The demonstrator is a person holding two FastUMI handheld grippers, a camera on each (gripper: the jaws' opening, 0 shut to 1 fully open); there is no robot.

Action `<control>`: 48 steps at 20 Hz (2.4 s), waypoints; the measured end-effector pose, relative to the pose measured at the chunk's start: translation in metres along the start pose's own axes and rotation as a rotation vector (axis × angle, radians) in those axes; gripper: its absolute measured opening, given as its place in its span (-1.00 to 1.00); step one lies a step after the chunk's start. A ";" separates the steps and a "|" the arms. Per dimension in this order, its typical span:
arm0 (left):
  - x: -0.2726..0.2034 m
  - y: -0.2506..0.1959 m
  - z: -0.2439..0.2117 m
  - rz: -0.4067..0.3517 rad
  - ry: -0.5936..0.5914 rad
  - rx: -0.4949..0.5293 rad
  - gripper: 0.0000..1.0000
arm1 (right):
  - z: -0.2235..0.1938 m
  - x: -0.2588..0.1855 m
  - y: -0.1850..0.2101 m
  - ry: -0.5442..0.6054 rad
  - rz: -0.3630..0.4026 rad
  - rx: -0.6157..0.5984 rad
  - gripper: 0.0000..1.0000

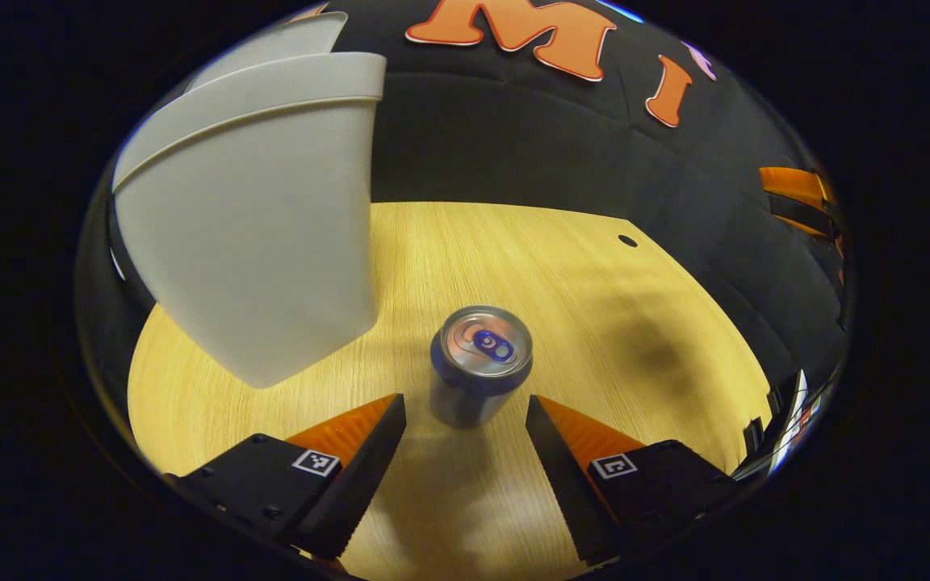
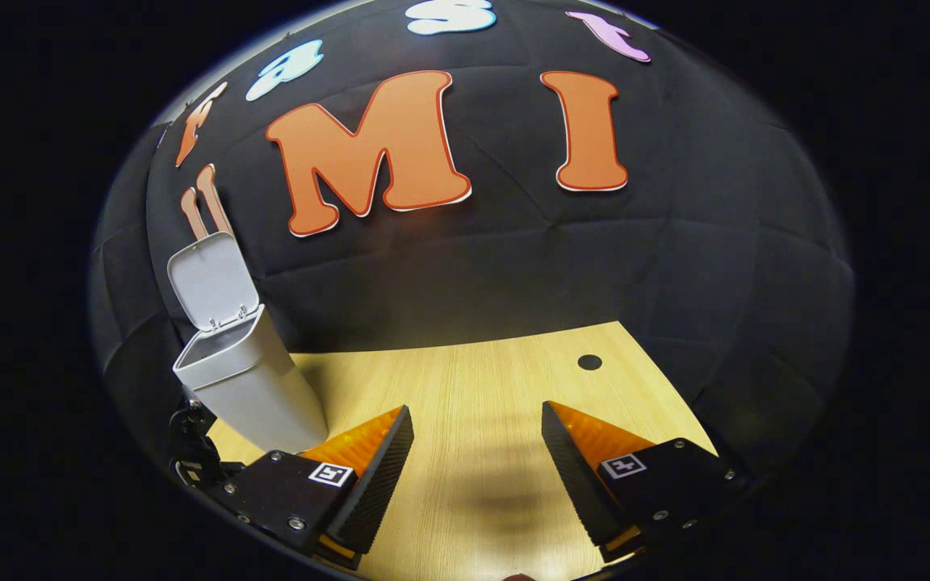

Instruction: Press the lid of the desktop garbage bin to open it, pick up the crumpled paper on the desktop and throw it into the bin, then pick up the pop can on the desktop and drop it into the bin, and finally close the garbage bin lid.

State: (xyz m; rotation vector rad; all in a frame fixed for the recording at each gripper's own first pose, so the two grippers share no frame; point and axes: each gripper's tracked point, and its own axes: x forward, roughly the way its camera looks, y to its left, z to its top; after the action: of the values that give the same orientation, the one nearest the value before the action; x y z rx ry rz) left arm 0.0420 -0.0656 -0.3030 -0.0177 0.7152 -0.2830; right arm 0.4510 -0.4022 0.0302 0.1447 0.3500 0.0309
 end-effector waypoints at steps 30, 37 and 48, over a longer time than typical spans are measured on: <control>-0.088 0.026 0.089 -0.007 -0.202 0.015 0.69 | -0.031 0.025 0.042 0.111 0.071 -0.055 0.91; -0.193 0.047 0.149 0.066 -0.335 -0.031 0.67 | -0.023 0.016 0.068 0.076 0.124 -0.023 0.91; -0.221 0.133 0.284 0.168 -0.476 -0.050 0.65 | -0.025 0.006 0.075 0.061 0.125 0.005 0.91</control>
State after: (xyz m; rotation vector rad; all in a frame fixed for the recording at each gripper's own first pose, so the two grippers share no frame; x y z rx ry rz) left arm 0.1010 0.0975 0.0387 -0.0694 0.2474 -0.0919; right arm 0.4479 -0.3242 0.0159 0.1707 0.4015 0.1582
